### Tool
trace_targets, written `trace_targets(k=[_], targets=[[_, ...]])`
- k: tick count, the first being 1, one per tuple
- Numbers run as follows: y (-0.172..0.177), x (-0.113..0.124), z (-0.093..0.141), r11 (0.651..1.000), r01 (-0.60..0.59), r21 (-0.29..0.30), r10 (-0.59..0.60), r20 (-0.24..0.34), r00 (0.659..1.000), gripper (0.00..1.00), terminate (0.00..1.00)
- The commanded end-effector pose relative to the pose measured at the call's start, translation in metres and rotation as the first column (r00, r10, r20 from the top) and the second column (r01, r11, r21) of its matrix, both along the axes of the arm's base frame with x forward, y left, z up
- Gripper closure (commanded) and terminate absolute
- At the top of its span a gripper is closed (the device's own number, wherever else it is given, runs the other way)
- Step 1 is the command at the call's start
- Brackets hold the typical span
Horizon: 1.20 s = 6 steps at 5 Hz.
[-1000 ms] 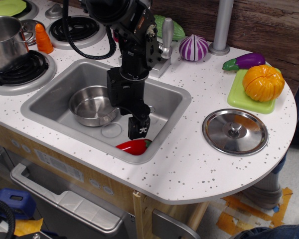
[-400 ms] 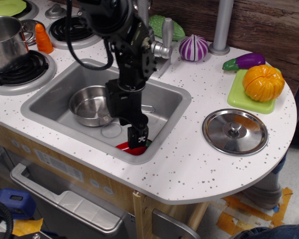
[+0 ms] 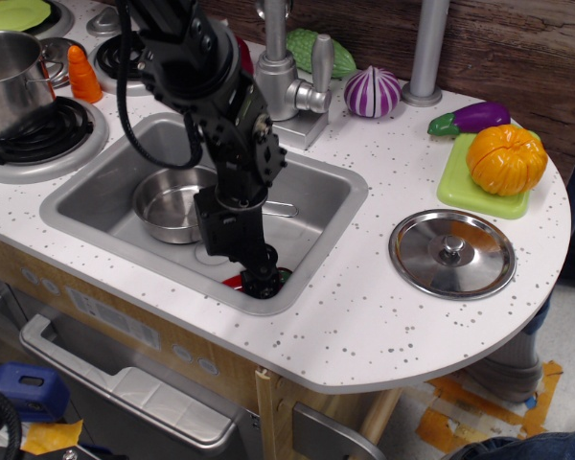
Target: Put pepper in pot or pan
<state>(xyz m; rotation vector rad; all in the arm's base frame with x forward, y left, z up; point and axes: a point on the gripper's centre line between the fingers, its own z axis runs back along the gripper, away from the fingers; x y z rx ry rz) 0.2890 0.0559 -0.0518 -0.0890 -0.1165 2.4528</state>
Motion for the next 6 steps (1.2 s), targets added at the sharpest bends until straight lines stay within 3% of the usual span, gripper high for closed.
trace_targets(k=[1,2,3,4,5,6], targets=[[0.009,0.004,-0.004,0.999,-0.015,-0.032,0.017,0.048,0.999,1.00,0.00],[0.010,0.006,-0.012,0.995,-0.034,-0.092,0.038,0.043,0.998,1.00,0.00],[0.014,0.007,-0.002,0.997,-0.018,-0.073,0.021,0.038,0.999,1.00,0.00],[0.028,0.014,0.026,0.999,0.037,0.000,-0.037,0.008,0.999,1.00,0.00],[0.050,0.021,0.049,0.990,0.090,0.109,-0.092,0.015,0.996,1.00,0.00],[0.079,0.029,0.063,0.974,0.144,0.175,-0.151,0.027,0.988,1.00,0.00]])
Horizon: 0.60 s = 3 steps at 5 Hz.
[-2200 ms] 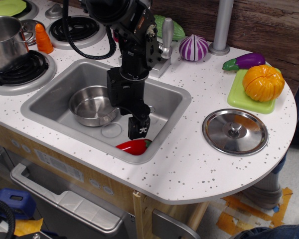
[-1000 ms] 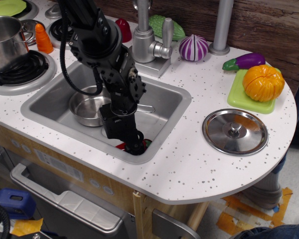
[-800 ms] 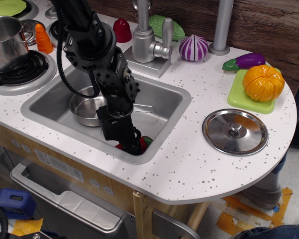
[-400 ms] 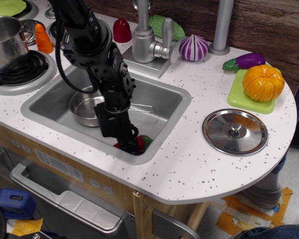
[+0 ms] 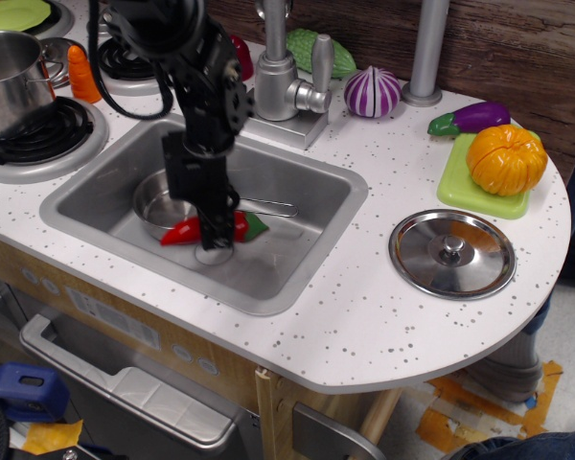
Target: Put pepper in pot or pan
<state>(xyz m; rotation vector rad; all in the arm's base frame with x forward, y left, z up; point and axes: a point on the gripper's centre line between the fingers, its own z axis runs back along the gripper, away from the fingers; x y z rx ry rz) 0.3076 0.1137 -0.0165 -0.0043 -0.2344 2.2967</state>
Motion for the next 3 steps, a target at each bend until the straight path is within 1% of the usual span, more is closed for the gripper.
trace_targets(k=[1,2,3], targets=[[0.051,0.020,0.028,0.990,0.071,0.120,-0.086,0.125,0.988,1.00,0.00],[0.079,0.027,0.027,0.980,0.116,0.162,-0.144,0.169,0.975,1.00,0.00],[0.090,0.030,0.019,0.979,0.151,0.134,-0.175,0.192,0.966,0.00,0.00]])
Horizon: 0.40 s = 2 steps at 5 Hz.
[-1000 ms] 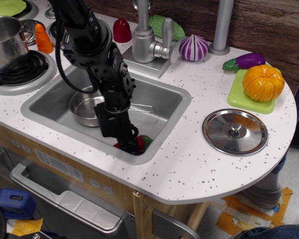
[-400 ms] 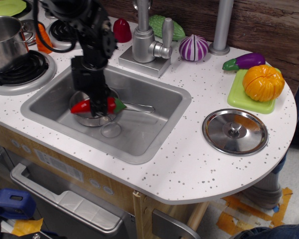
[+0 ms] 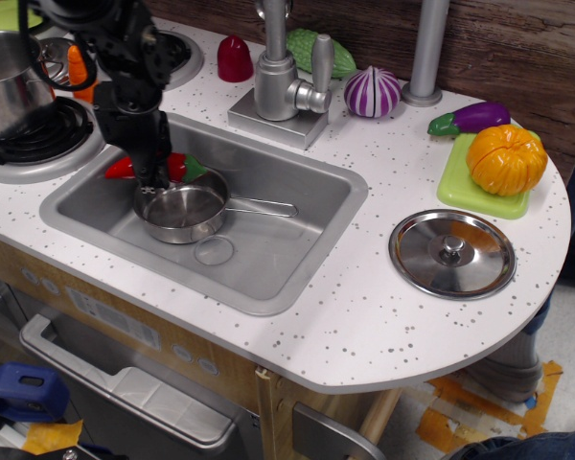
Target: Put pepper in pot or pan
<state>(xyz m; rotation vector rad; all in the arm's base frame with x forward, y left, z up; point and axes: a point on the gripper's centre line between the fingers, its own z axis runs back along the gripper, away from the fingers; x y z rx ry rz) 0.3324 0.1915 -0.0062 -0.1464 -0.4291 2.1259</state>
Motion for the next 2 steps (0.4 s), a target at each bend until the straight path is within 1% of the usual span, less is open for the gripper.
trace_targets(k=[1,2], targets=[[0.0105,0.0071,0.0041,1.000,0.026,-0.006,-0.026,0.070,0.997,0.00,0.00],[0.0105,0.0071,0.0041,1.000,0.026,-0.006,-0.026,0.070,0.997,0.00,1.00]])
